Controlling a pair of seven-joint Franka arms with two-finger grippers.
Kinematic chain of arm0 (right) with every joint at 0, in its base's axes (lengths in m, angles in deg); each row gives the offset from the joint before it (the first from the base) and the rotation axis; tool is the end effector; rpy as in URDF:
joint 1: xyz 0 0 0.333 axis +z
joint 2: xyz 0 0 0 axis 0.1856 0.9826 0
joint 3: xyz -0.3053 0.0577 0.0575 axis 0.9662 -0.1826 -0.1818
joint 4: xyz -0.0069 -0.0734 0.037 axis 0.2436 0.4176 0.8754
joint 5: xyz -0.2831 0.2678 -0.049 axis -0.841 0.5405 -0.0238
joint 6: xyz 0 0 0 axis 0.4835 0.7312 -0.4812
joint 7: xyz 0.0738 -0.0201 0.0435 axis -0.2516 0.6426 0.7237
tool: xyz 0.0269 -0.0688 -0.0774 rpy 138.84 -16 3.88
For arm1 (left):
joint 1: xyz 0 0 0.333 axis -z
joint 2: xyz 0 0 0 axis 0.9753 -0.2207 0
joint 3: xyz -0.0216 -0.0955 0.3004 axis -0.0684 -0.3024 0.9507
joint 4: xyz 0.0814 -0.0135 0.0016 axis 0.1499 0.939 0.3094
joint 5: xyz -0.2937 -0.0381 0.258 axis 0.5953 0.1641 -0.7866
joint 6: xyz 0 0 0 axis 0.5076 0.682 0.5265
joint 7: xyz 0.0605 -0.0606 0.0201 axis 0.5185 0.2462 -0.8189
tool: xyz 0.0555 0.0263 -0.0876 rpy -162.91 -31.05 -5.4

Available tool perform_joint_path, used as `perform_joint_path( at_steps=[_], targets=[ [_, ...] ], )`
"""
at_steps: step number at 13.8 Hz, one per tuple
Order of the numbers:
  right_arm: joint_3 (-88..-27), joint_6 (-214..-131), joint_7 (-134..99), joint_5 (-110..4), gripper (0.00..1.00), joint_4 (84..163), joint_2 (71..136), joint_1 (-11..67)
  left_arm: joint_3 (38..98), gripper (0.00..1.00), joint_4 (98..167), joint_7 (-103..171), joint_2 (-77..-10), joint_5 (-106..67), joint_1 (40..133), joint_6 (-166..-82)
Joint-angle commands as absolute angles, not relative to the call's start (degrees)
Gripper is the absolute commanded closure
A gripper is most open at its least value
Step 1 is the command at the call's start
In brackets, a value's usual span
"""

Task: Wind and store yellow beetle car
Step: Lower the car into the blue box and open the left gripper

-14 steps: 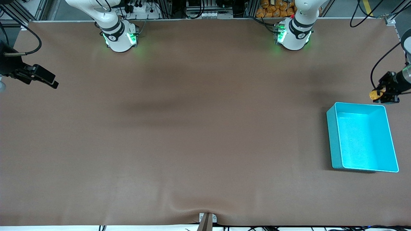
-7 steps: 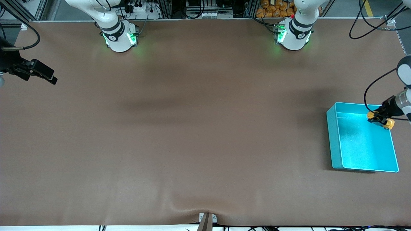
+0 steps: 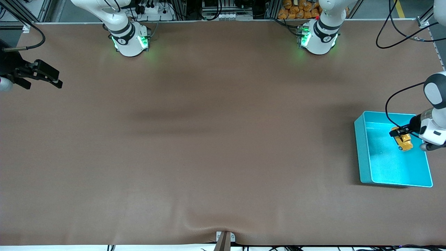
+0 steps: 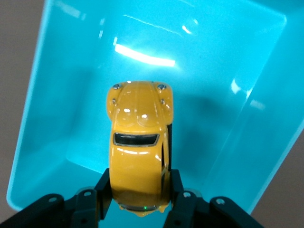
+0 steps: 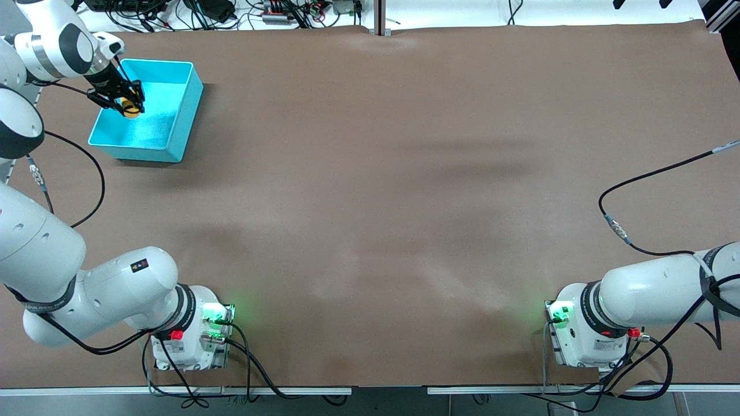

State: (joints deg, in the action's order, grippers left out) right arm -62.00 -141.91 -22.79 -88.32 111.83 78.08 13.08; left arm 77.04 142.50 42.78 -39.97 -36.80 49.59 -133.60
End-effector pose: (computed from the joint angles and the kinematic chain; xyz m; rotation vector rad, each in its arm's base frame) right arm 0.5371 0.0170 0.6554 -3.1139 -0.0292 0.0216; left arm 0.5832 0.2017 0.2930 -3.0860 -0.3026 0.1218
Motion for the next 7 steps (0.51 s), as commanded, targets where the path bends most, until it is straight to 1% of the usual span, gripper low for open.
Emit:
perform_joint_path(
  at_steps=[1, 2, 5, 7],
  targets=[
    [-62.72, -141.22, -21.63, -88.04, 0.00, 111.75, 77.76, 12.02, 77.45, 1.00, 140.98, 55.22, -42.57, -38.18, 49.92, -132.47],
    [-62.72, -141.22, -21.64, -87.96, 0.00, 111.83, 77.85, 11.93, 77.54, 1.00, 140.81, 58.93, -43.54, -38.53, 50.09, -132.56],
    [-62.72, -141.13, -21.72, -87.87, 0.00, 112.01, 77.94, 12.02, 77.45, 1.00, 139.14, 59.67, -47.75, -47.91, 50.53, -133.35],
    [-62.72, -141.13, -21.72, -87.78, 0.00, 112.01, 77.94, 12.02, 77.54, 1.00, 138.18, 59.75, -49.43, -48.37, 51.15, -134.49]
  ],
)
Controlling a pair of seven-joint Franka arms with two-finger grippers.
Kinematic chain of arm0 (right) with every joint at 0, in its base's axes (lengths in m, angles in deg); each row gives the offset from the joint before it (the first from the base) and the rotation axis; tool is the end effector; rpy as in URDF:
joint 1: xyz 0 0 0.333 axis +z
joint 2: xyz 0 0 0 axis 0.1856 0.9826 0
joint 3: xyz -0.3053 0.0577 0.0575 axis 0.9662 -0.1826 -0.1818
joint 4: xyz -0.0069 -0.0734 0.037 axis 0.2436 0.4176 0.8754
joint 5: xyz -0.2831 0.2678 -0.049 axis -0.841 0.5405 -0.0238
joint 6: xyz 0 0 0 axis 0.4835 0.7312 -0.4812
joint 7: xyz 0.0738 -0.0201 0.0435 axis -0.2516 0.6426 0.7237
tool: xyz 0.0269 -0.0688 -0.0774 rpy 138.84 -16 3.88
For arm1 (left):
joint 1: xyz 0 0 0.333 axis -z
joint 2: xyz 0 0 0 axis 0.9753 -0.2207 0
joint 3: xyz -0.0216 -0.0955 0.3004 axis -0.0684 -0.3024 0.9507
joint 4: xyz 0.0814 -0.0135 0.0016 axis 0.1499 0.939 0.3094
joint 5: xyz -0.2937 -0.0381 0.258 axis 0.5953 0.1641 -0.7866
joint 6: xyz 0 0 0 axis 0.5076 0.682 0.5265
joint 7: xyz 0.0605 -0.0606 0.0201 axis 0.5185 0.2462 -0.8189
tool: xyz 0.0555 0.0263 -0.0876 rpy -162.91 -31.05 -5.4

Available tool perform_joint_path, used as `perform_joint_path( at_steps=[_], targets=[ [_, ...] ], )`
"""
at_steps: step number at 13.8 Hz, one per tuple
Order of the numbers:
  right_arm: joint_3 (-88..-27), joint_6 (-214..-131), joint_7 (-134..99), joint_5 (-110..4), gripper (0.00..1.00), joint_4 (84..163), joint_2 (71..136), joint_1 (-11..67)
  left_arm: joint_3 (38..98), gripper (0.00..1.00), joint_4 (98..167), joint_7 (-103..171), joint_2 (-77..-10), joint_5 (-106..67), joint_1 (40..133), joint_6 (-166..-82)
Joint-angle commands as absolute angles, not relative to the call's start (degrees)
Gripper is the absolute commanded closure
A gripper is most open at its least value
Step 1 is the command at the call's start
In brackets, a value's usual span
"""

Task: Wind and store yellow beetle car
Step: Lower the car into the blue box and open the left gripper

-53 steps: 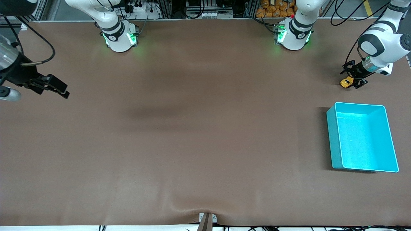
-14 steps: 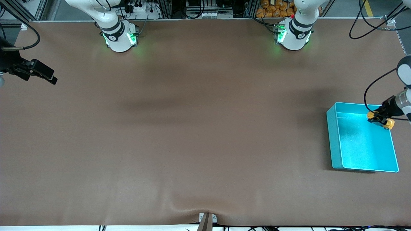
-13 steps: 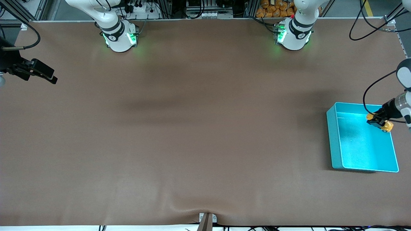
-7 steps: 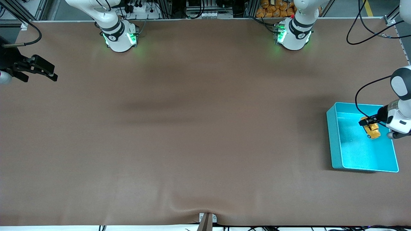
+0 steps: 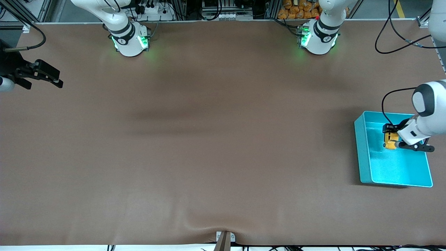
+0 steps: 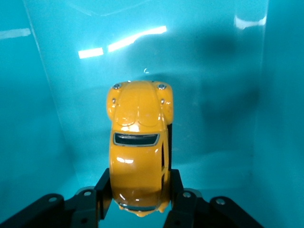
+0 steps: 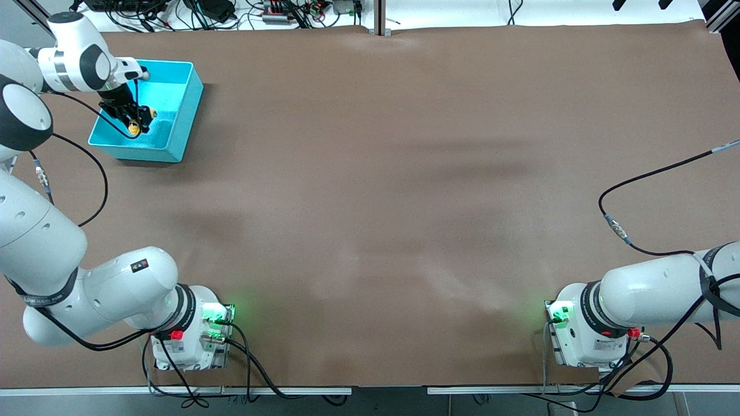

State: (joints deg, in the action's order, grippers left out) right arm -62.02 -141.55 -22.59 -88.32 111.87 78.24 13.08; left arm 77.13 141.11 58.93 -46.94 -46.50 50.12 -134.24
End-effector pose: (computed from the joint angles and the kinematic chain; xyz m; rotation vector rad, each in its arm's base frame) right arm 0.5373 0.0172 0.6530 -3.1139 -0.0353 0.0368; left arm 0.5845 0.2018 0.2297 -3.0112 0.3169 0.2891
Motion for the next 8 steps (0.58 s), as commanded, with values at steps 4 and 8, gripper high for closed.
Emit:
perform_joint_path(
  at_steps=[4, 8],
  targets=[
    [-62.72, -141.31, -21.64, -87.43, 0.00, 111.92, 78.12, 12.02, 77.45, 0.26, 133.61, 56.69, -53.03, -48.11, 51.94, -134.67],
    [-62.72, -141.92, -21.99, -87.43, 0.00, 112.01, 78.29, 12.10, 77.36, 0.00, 132.81, 49.75, -49.98, -47.58, 56.06, -134.49]
  ],
)
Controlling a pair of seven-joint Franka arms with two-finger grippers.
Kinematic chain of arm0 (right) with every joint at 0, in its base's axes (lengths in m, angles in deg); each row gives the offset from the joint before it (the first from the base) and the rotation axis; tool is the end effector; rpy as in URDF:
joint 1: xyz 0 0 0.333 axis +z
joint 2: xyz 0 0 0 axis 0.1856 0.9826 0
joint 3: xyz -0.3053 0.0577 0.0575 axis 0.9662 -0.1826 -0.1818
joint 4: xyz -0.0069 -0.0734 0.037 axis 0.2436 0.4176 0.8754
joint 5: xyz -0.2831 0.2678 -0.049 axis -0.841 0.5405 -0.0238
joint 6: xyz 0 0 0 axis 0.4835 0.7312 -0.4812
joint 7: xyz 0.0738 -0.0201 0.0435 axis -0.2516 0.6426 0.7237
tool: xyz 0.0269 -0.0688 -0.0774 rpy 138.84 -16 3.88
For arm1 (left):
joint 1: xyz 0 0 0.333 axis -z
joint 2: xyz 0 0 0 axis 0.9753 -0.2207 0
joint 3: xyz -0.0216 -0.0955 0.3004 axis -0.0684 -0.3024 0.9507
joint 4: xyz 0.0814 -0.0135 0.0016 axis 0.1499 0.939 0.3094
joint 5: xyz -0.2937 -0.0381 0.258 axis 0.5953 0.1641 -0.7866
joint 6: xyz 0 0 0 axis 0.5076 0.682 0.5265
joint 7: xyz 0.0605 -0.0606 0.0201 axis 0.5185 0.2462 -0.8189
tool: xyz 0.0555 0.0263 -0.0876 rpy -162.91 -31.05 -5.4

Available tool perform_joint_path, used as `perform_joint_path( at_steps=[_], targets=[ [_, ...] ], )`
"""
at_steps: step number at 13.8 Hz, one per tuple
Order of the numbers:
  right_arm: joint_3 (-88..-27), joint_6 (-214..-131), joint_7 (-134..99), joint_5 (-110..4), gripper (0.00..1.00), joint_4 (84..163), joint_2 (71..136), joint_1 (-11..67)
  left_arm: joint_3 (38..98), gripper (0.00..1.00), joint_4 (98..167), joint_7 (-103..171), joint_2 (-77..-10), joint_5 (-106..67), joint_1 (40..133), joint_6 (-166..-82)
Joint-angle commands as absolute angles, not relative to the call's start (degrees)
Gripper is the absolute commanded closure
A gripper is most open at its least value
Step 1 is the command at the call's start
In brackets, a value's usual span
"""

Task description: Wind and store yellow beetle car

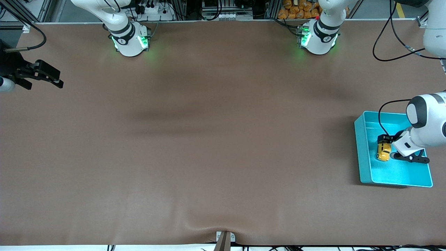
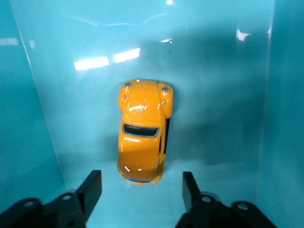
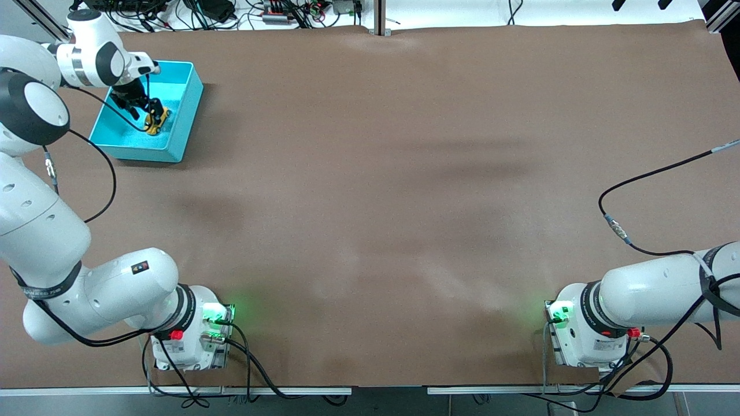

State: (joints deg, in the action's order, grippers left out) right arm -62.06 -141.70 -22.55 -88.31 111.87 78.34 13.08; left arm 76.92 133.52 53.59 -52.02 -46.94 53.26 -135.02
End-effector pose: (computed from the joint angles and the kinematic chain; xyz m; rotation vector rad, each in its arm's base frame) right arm 0.5382 0.0176 0.6523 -3.1138 -0.0374 0.0354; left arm 0.6295 0.1803 0.2282 -3.0024 0.2501 0.1871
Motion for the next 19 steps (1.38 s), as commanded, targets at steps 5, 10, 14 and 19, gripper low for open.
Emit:
perform_joint_path(
  at_steps=[5, 10, 14, 19],
  targets=[
    [-62.81, -141.49, -22.16, -87.25, 0.00, 111.83, 78.29, 12.19, 77.19, 0.00, 133.07, 40.78, -40.93, -47.24, 60.63, -127.92],
    [-62.90, -140.96, -21.55, -87.34, 0.00, 111.92, 77.94, 12.37, 77.54, 0.00, 132.81, 40.42, -31.97, -39.26, 64.94, -118.52],
    [-63.07, -140.17, -21.55, -87.52, 0.00, 111.57, 77.94, 12.37, 84.19, 0.00, 132.54, 39.89, -22.65, -31.69, 74.14, -109.72],
    [-63.07, -140.96, -22.08, -87.95, 0.00, 111.13, 78.29, 12.90, 87.38, 0.00, 128.61, 41.03, -17.18, -30.71, 79.09, -99.09]
  ],
)
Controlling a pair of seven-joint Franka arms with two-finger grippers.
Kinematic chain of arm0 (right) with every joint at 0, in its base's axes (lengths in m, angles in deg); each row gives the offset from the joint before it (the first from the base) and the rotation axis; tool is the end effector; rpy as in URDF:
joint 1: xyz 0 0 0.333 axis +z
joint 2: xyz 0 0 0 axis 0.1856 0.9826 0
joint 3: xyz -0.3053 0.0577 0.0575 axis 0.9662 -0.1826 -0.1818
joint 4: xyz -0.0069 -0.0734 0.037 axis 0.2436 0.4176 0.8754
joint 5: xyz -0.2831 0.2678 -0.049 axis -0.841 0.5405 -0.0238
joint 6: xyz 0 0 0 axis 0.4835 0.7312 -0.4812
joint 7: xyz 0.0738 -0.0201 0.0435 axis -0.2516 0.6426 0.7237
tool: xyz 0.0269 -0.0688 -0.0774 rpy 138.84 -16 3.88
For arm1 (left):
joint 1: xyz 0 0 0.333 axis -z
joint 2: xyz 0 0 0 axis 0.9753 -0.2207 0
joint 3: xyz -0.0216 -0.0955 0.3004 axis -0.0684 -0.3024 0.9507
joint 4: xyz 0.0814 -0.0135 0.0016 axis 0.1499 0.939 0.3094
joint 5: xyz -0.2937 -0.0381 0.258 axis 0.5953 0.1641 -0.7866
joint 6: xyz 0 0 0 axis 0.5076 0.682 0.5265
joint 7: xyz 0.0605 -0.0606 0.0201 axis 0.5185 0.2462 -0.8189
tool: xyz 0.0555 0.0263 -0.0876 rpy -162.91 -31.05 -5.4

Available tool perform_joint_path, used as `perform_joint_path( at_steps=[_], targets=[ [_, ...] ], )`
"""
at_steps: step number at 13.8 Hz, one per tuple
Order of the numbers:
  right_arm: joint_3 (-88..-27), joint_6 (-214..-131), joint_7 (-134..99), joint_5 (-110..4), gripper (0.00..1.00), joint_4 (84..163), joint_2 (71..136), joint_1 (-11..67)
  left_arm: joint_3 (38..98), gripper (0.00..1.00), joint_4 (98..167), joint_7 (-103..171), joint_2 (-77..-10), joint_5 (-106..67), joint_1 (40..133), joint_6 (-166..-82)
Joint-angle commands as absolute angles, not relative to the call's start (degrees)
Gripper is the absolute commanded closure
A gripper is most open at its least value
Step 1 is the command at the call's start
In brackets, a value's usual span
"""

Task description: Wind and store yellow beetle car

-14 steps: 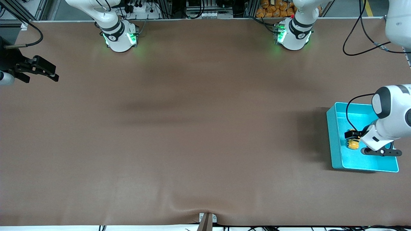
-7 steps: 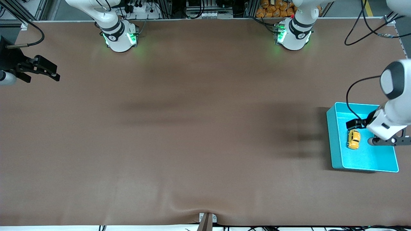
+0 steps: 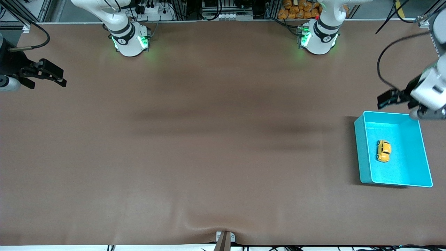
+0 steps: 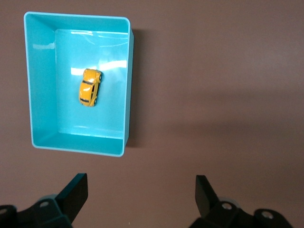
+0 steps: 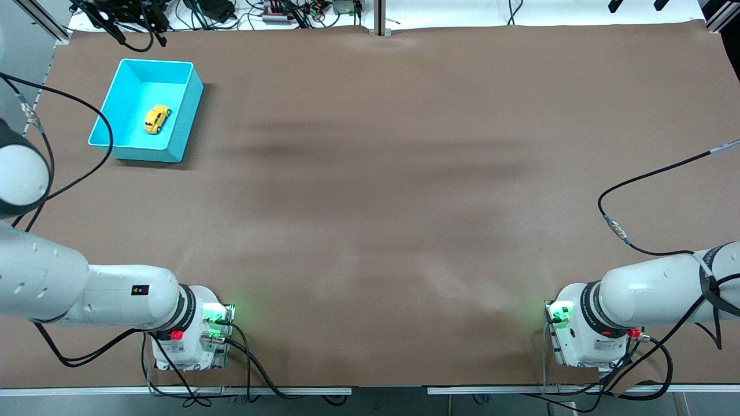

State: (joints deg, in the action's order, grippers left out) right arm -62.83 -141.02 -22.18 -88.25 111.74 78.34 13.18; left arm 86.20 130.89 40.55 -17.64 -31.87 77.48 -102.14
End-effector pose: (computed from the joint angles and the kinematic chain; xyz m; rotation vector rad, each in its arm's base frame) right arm 0.5365 0.0260 0.6523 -3.1125 -0.0715 0.0505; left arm 0.5560 0.0007 0.5720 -3.0812 0.0258 0.0529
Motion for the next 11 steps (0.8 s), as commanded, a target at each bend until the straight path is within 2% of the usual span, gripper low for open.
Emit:
perform_joint_path(
  at_steps=[1, 6, 11],
  targets=[
    [-62.99, -141.31, -22.08, -88.04, 0.00, 111.04, 78.29, 12.81, 87.73, 0.00, 126.76, 41.21, -17.27, -30.71, 79.71, -97.25],
    [-62.99, -143.77, -22.16, -87.96, 0.00, 111.13, 78.38, 12.89, 87.47, 0.00, 122.09, 41.47, -18.41, -26.59, 79.62, -93.38],
    [-63.07, -142.63, -21.81, -87.87, 0.00, 111.57, 79.00, 13.07, 88.18, 0.00, 120.50, 40.68, -18.50, -26.58, 82.79, -90.72]
  ],
)
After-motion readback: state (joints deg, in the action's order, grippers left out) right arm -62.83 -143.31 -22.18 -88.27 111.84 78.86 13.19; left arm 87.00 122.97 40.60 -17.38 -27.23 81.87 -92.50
